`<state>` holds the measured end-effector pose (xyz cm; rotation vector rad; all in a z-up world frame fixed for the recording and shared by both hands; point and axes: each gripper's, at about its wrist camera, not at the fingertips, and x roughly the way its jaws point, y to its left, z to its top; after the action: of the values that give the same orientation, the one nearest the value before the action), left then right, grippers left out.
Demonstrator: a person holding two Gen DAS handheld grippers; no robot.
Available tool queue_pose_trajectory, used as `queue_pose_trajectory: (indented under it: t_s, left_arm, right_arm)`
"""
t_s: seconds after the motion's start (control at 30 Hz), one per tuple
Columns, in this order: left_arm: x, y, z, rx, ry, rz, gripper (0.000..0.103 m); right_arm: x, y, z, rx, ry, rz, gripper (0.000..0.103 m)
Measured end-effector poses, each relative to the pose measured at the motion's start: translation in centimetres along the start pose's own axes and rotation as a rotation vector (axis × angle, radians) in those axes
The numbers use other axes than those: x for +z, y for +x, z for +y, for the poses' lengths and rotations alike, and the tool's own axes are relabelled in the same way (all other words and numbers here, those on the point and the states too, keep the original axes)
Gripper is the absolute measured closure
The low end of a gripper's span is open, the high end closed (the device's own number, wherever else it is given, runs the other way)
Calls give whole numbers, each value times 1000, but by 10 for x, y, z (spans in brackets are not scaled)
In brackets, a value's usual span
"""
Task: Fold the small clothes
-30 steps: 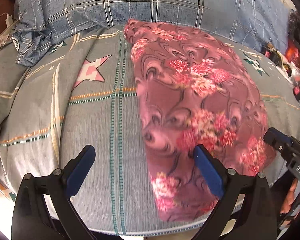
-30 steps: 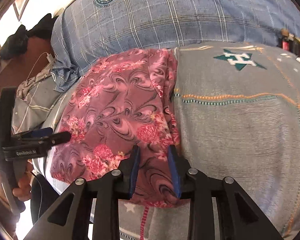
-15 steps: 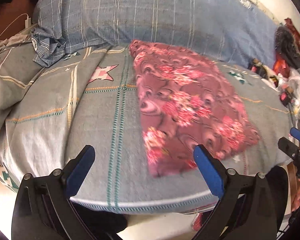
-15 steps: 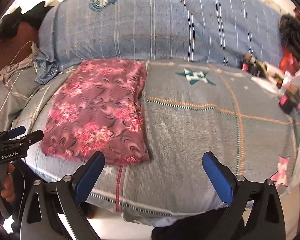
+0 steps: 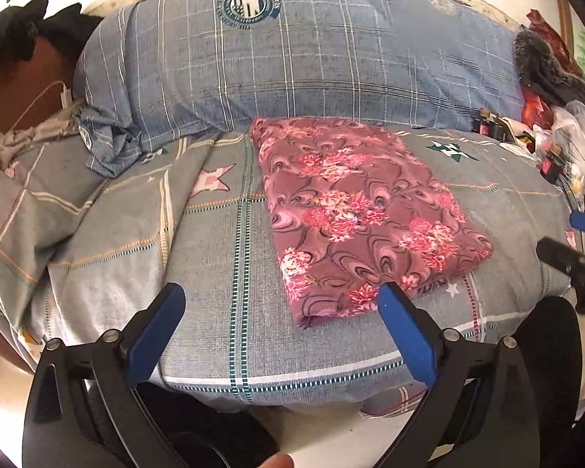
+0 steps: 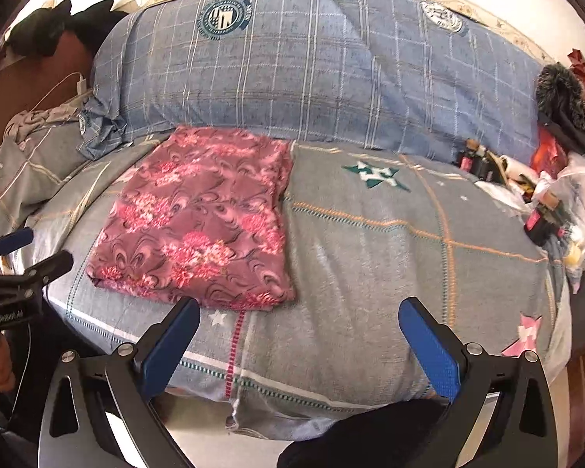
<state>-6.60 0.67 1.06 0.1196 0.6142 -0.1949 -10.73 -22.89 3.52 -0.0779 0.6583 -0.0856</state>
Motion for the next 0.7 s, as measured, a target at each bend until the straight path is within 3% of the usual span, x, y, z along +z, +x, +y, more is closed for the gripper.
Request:
queue_pose_trajectory:
  t_s: [0.33,0.7]
  left_arm:
    - [-4,-8,-20,-28,64,2,3]
    - [-1,-10,-23,-58,56,2,3]
  right_arm:
    - [0,-1,-4,-7,9,3,0]
    - [1,-4,-4,-15,18,-7,0]
